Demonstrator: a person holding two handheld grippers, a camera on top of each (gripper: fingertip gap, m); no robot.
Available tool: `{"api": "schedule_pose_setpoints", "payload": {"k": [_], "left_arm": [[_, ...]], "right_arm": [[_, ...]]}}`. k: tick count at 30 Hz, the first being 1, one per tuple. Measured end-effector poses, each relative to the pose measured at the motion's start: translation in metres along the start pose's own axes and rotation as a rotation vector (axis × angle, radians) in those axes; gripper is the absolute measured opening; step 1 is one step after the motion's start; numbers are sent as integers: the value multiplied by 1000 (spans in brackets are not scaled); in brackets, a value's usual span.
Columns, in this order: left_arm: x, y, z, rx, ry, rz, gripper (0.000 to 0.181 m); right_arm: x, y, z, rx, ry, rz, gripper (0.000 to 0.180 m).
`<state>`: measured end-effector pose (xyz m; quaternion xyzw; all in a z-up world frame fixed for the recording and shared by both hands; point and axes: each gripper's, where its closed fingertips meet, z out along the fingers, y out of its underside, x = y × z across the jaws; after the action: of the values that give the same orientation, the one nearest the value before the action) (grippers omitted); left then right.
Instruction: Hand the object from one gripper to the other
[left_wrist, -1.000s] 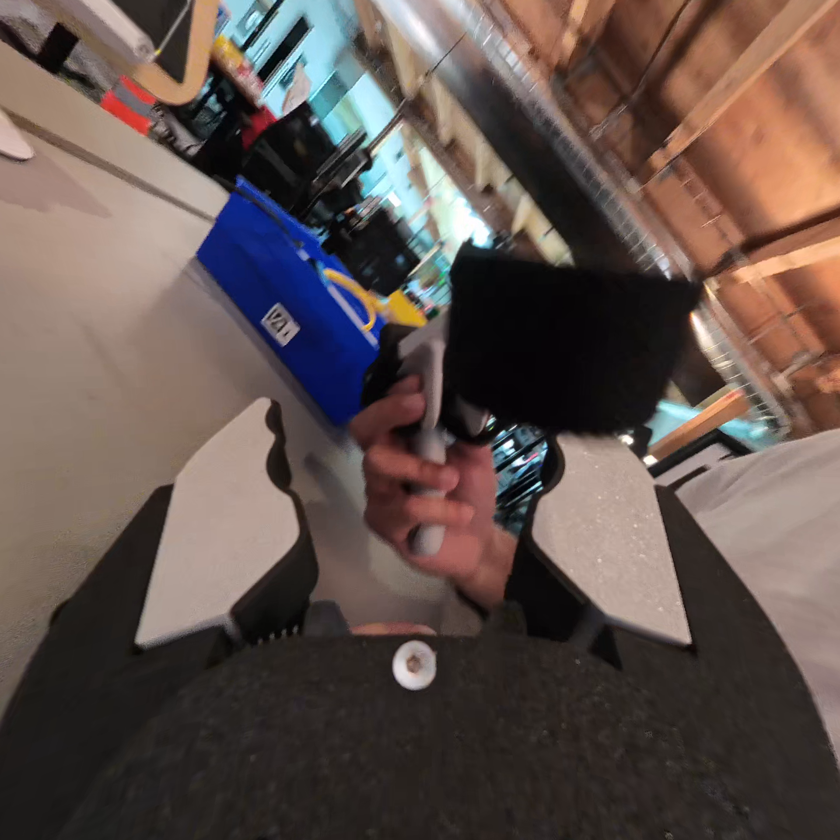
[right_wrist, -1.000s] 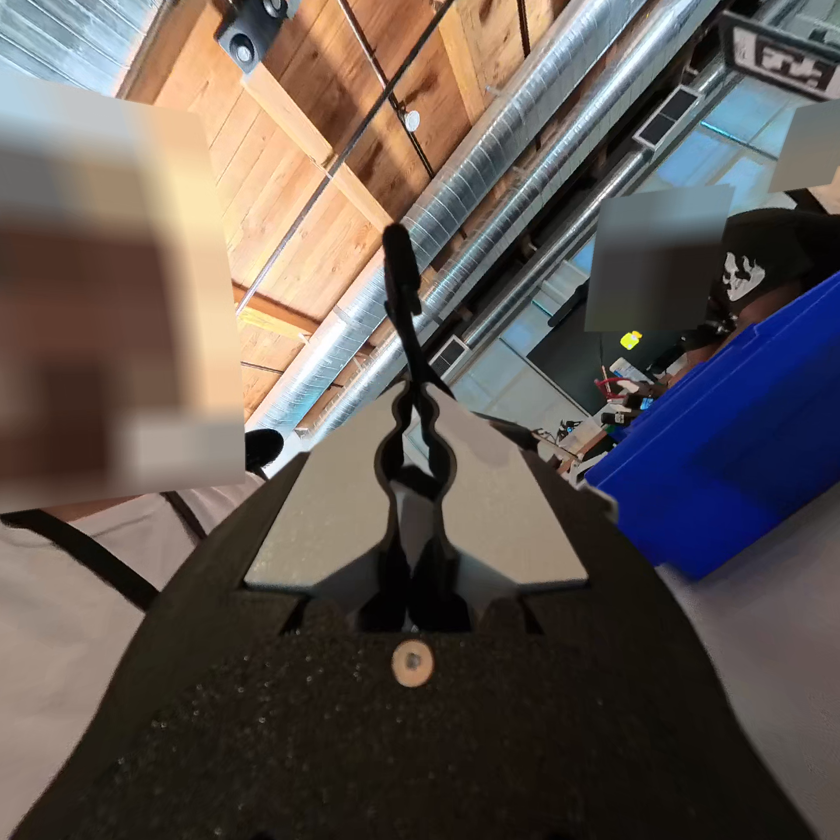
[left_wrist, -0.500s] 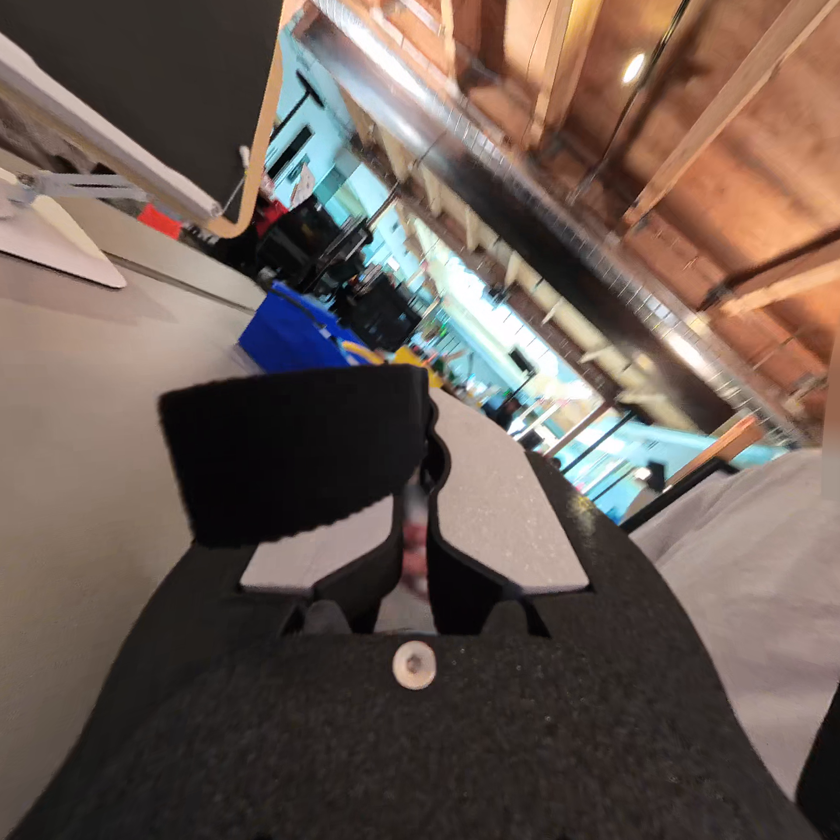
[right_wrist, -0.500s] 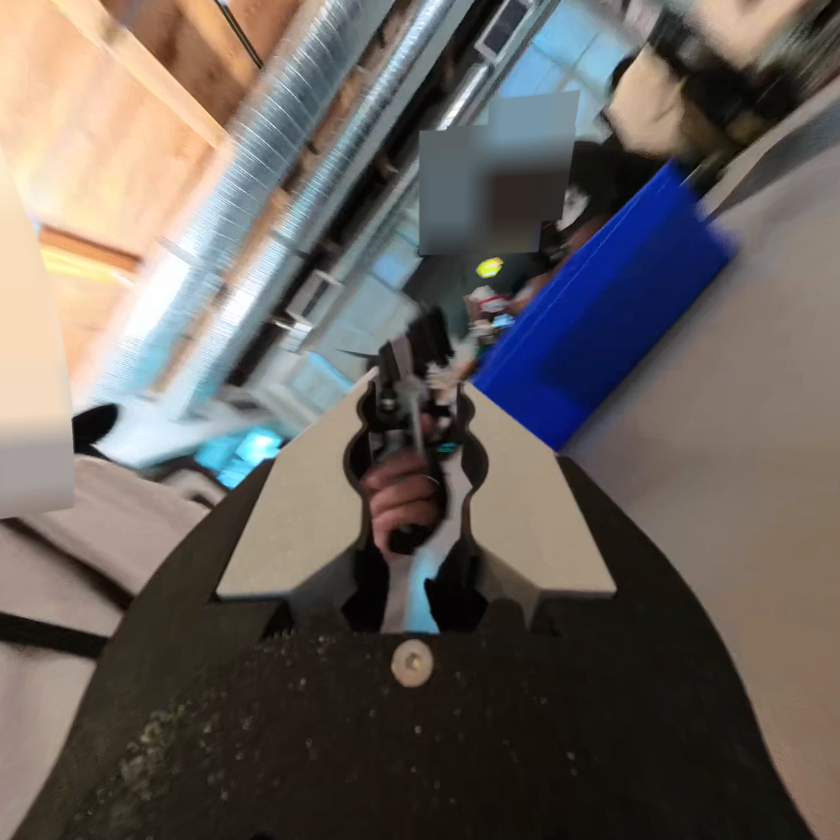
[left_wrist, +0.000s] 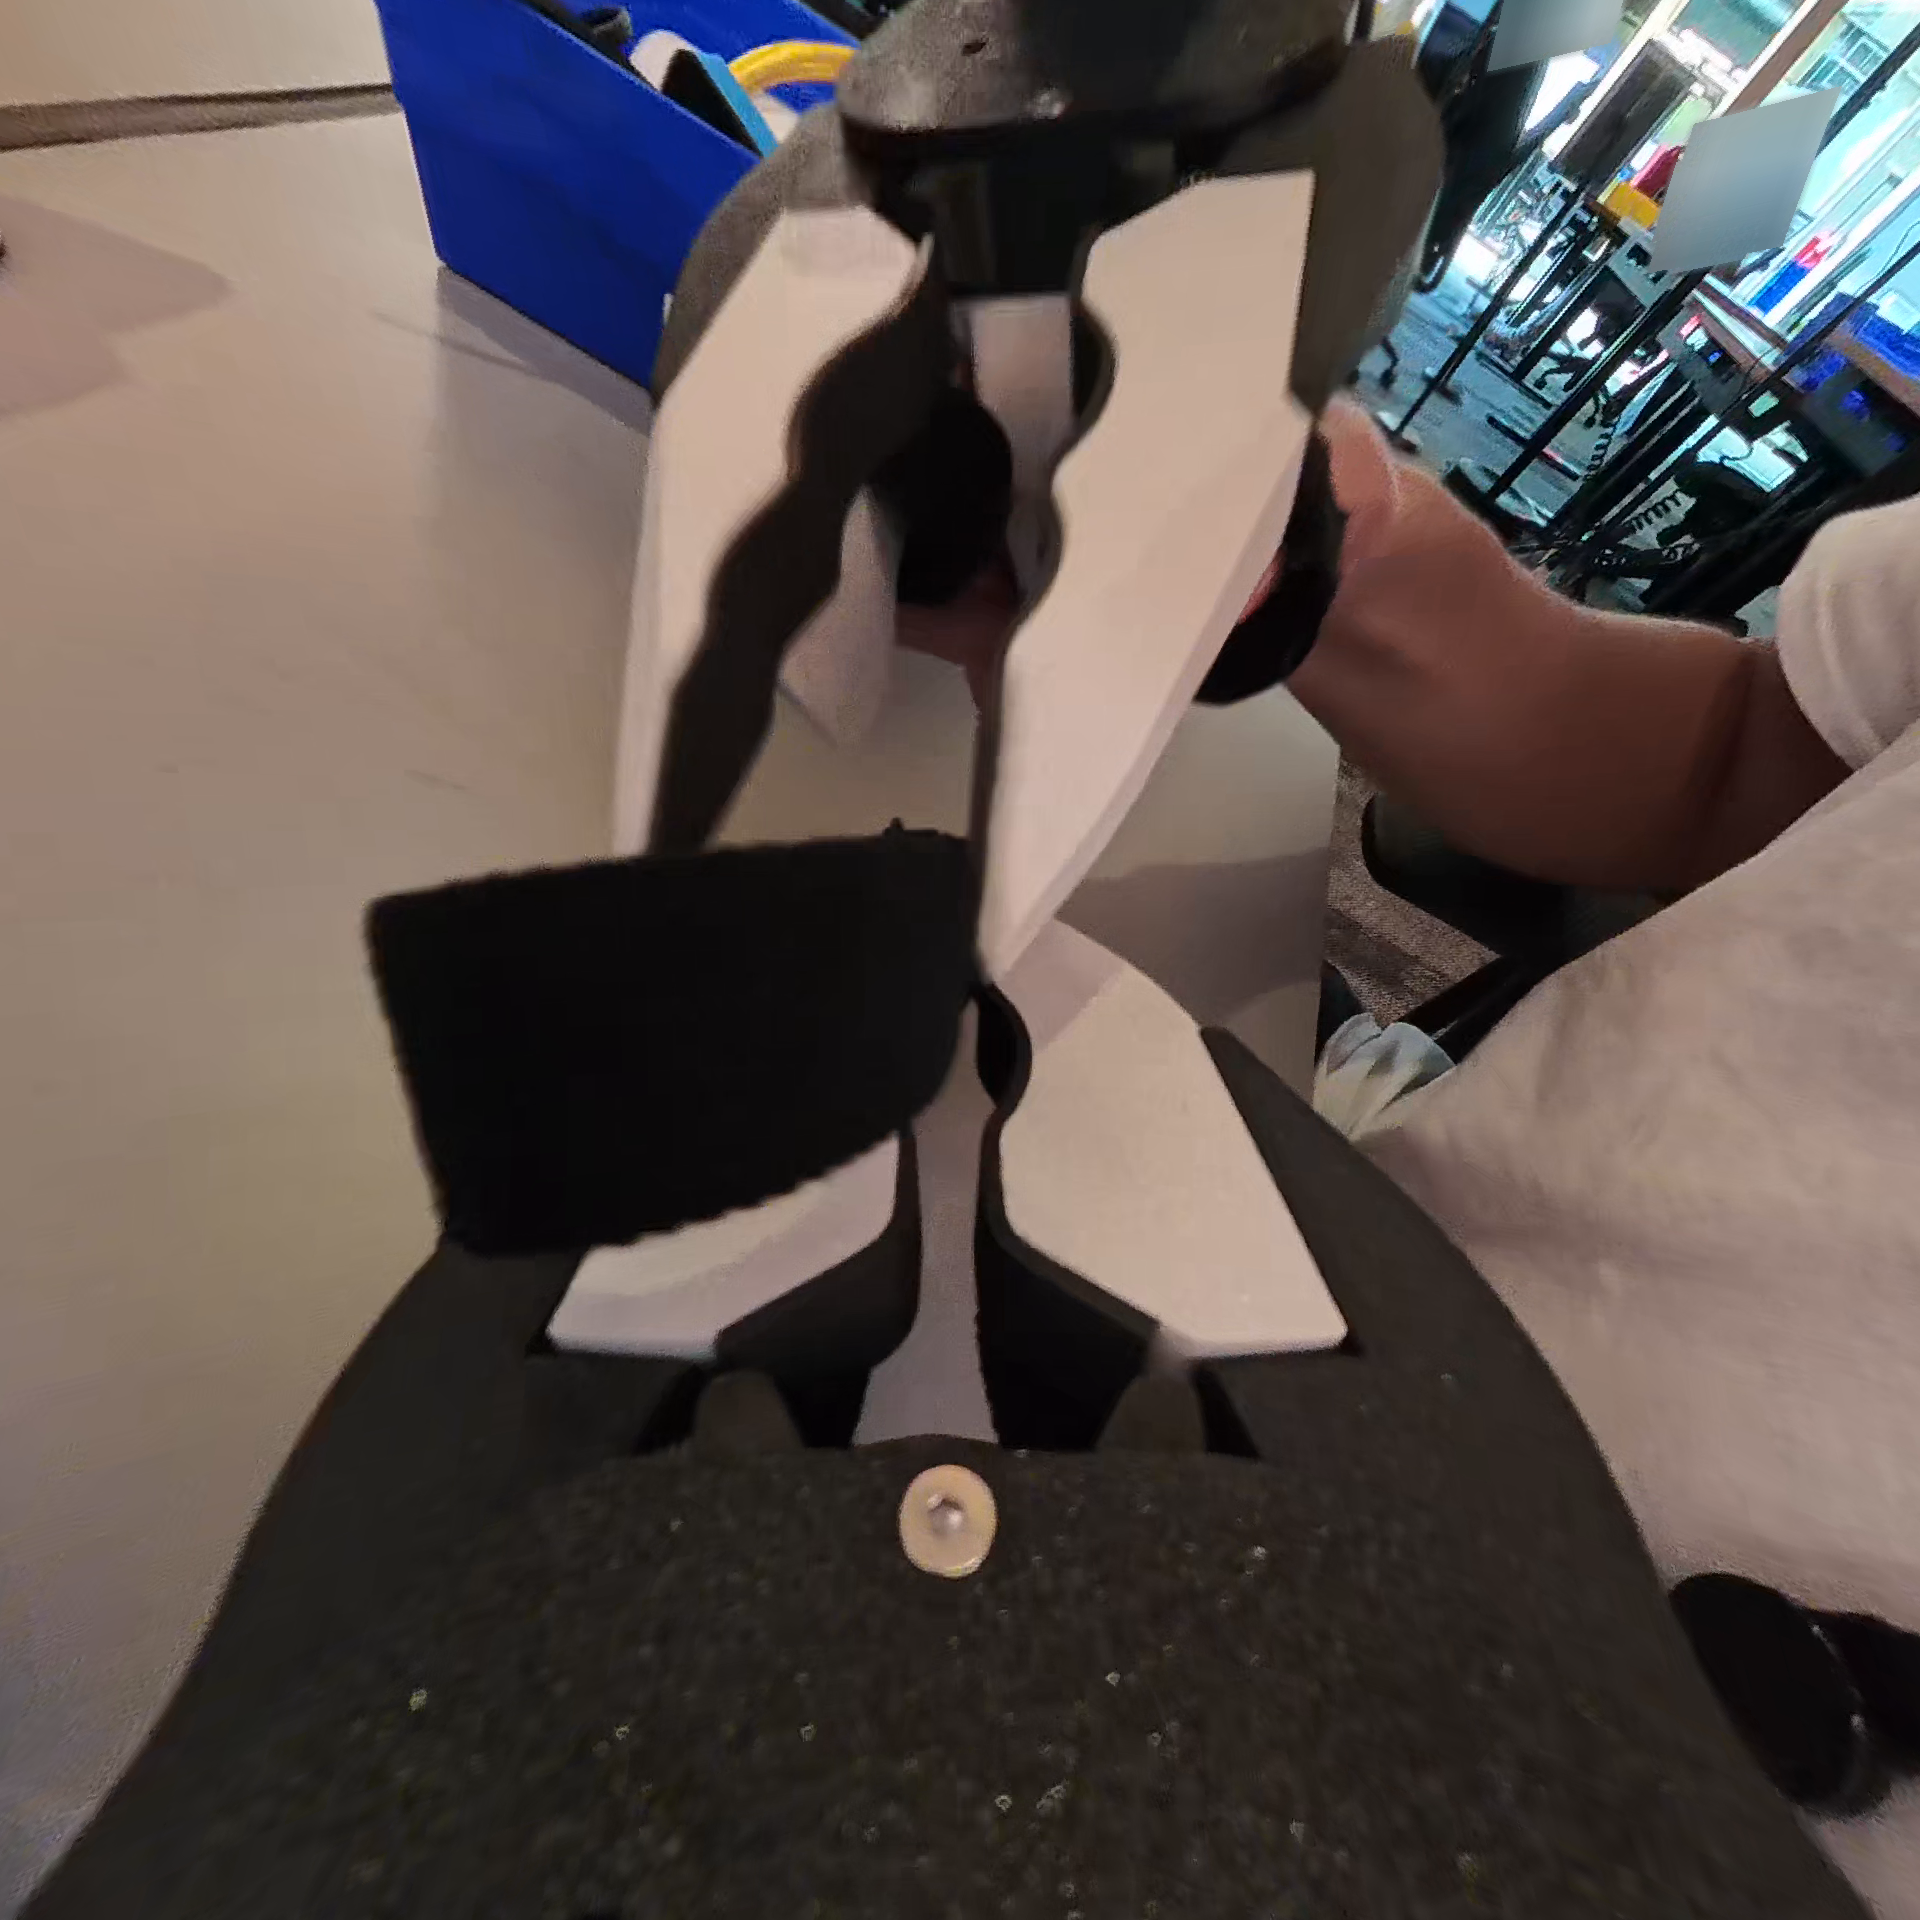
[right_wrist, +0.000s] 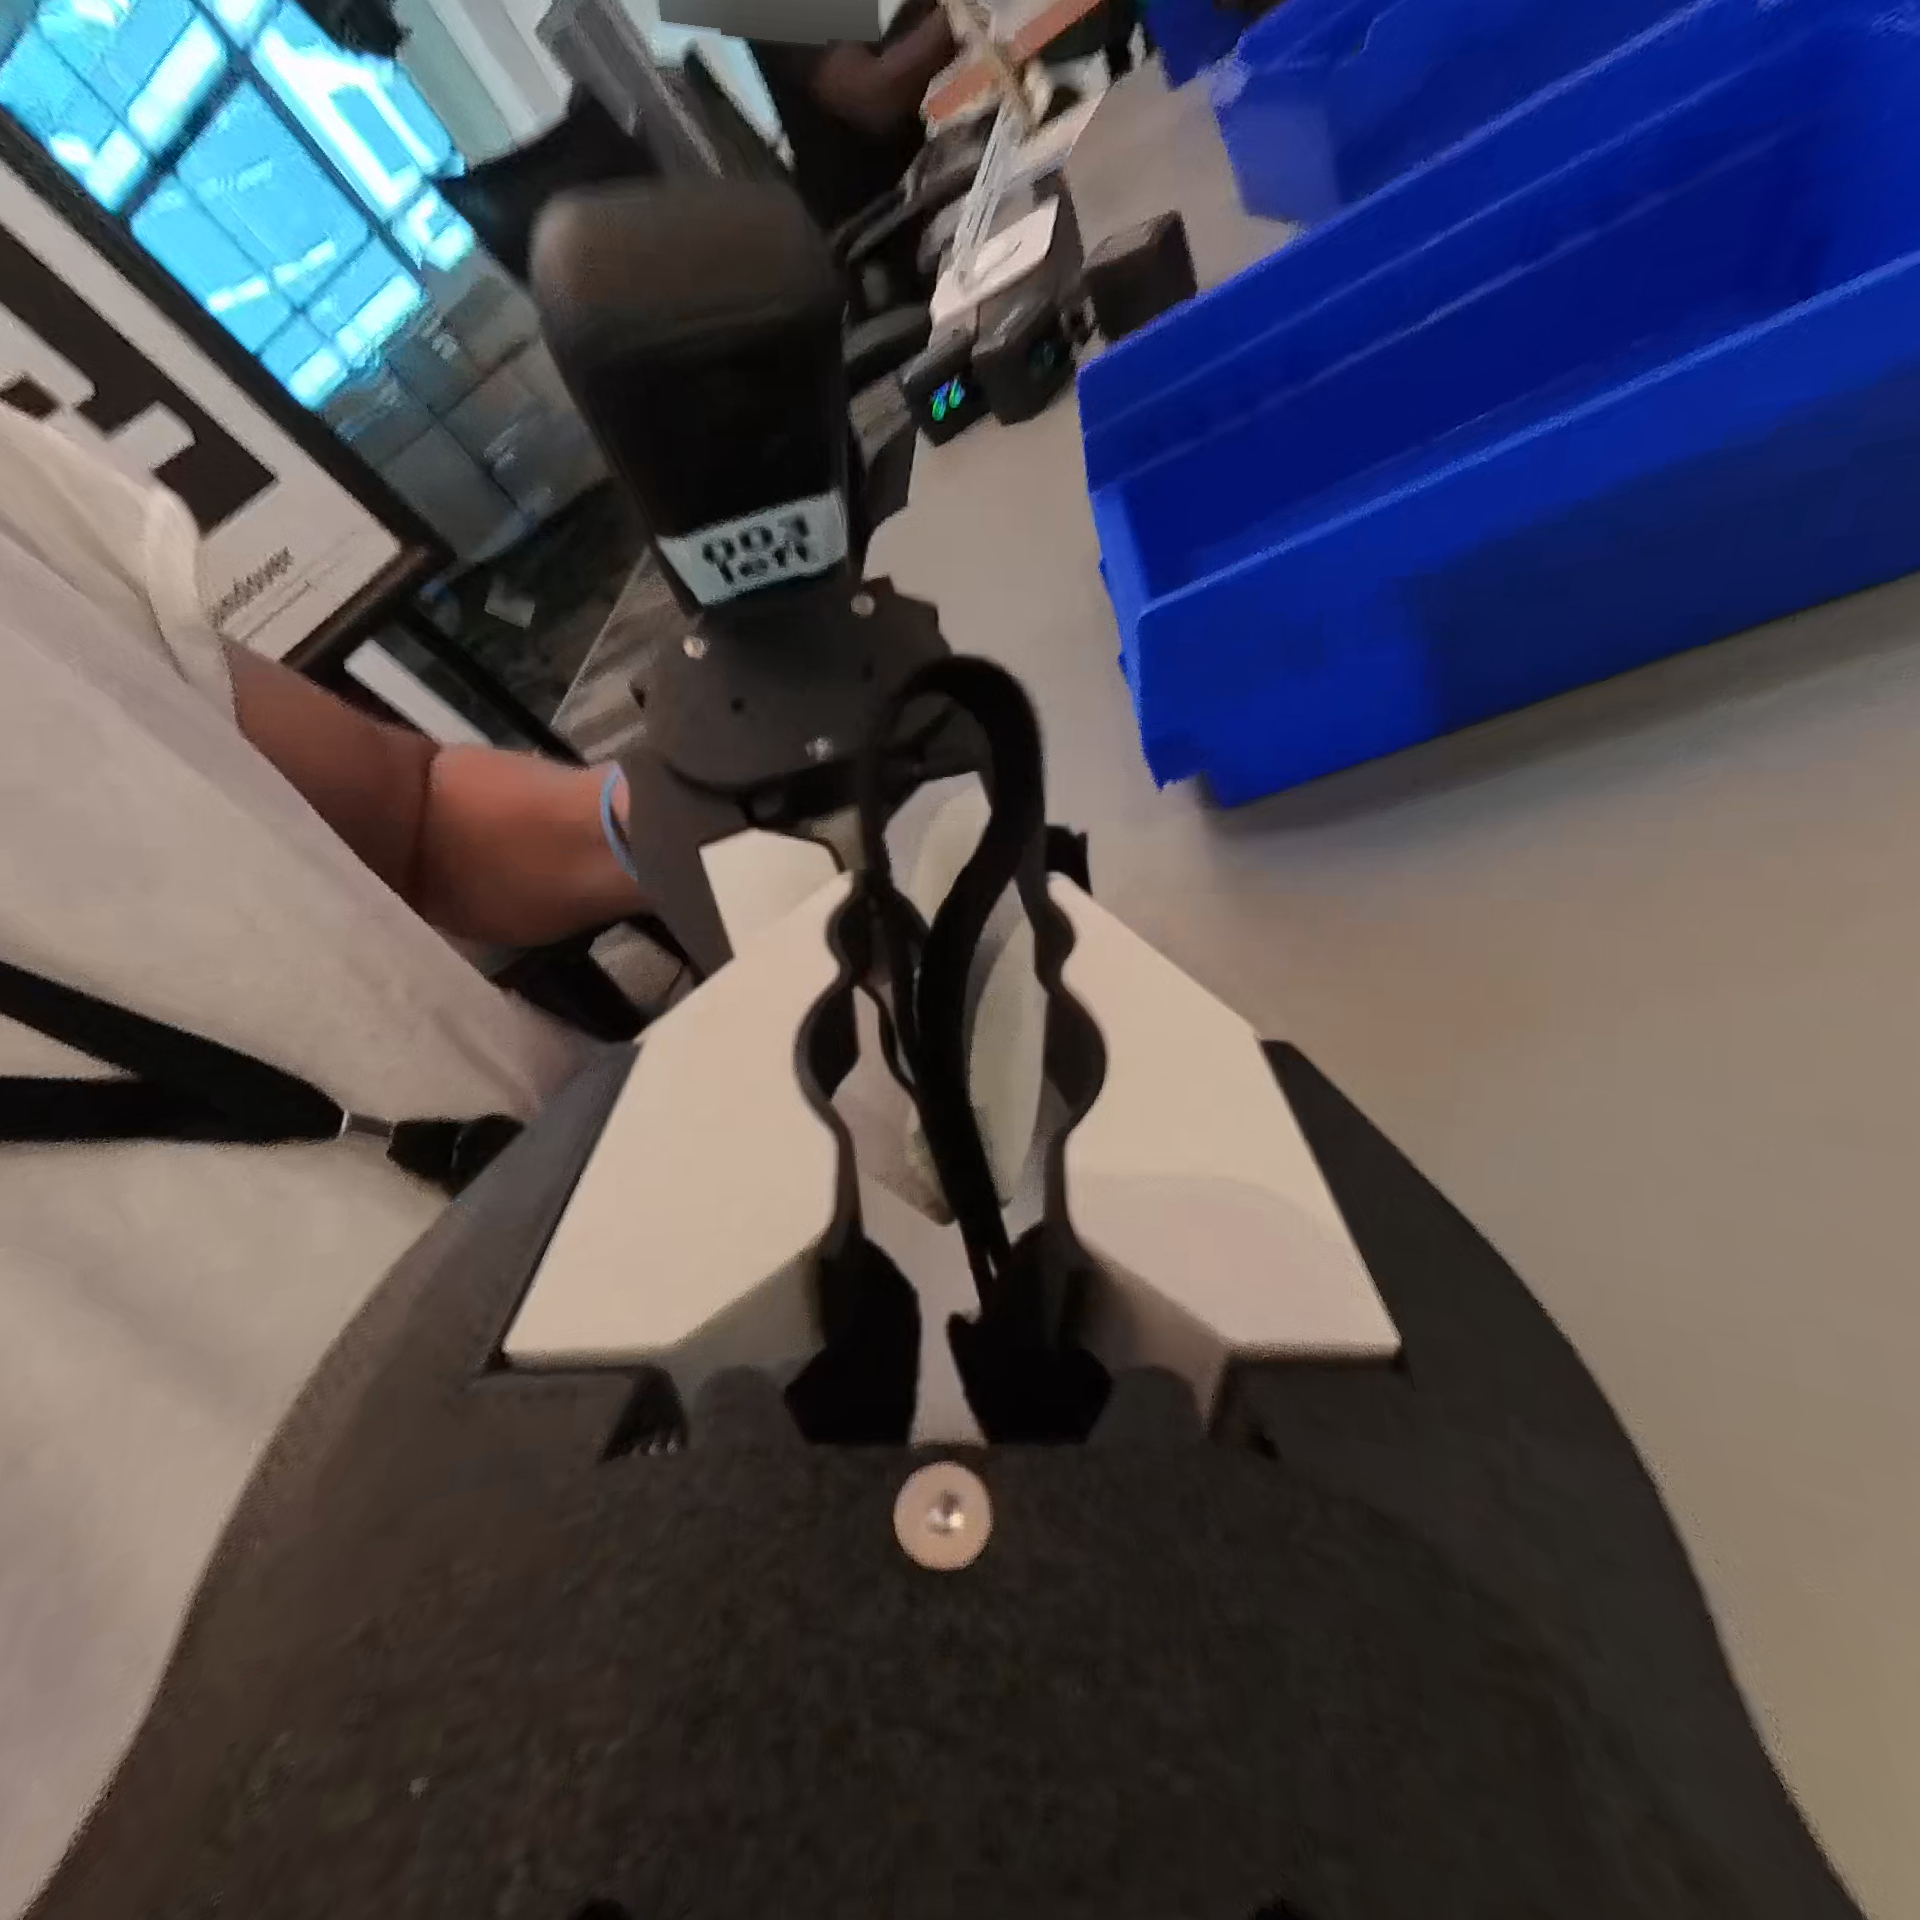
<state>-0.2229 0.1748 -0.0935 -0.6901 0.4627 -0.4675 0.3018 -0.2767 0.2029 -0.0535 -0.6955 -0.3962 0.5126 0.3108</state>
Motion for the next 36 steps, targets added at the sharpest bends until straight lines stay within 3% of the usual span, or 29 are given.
{"api": "schedule_pose_setpoints", "payload": {"k": [1, 3, 6, 10, 14, 18, 21, 24, 25, 28, 30, 34, 36], "left_arm": [[1, 1, 1, 3, -3, -8, 4], [-2, 4, 2, 3, -24, -23, 5], [-4, 1, -1, 48, 1, -77, 9], [-21, -3, -6, 131, -9, -182, 63], [-30, 0, -3, 173, -40, -157, 94], [-15, -13, 4, 247, 0, -103, 90], [-2, -12, 12, 229, 51, -85, 69], [1, -9, 13, 215, 70, -87, 13], [-1, -8, 12, 209, 72, -100, 3], [-10, -2, 6, 151, 34, -86, 3], [-20, 2, -3, 89, -31, -34, 3], [-37, 12, -26, -80, -176, 88, 3], [-42, 20, -32, -155, -225, 120, 3]], "right_arm": [[0, 8, 4, -39, -11, 0, 19], [-1, 11, 6, -36, -8, -39, 5], [4, -4, -4, 84, 63, -88, 4], [5, -47, -49, 412, 4, 35, 4], [12, -76, -97, 784, -118, 242, 3], [13, -71, -95, 936, -216, 367, 4], [13, -67, -84, 987, -303, 450, 4], [15, -63, -78, 976, -331, 473, 4], [16, -62, -78, 973, -332, 472, 4], [14, -57, -76, 837, -334, 420, 8], [14, -51, -82, 642, -255, 304, 26], [30, -30, -119, 222, 176, -54, 50], [24, -23, -129, 76, 298, -203, 58]]}}
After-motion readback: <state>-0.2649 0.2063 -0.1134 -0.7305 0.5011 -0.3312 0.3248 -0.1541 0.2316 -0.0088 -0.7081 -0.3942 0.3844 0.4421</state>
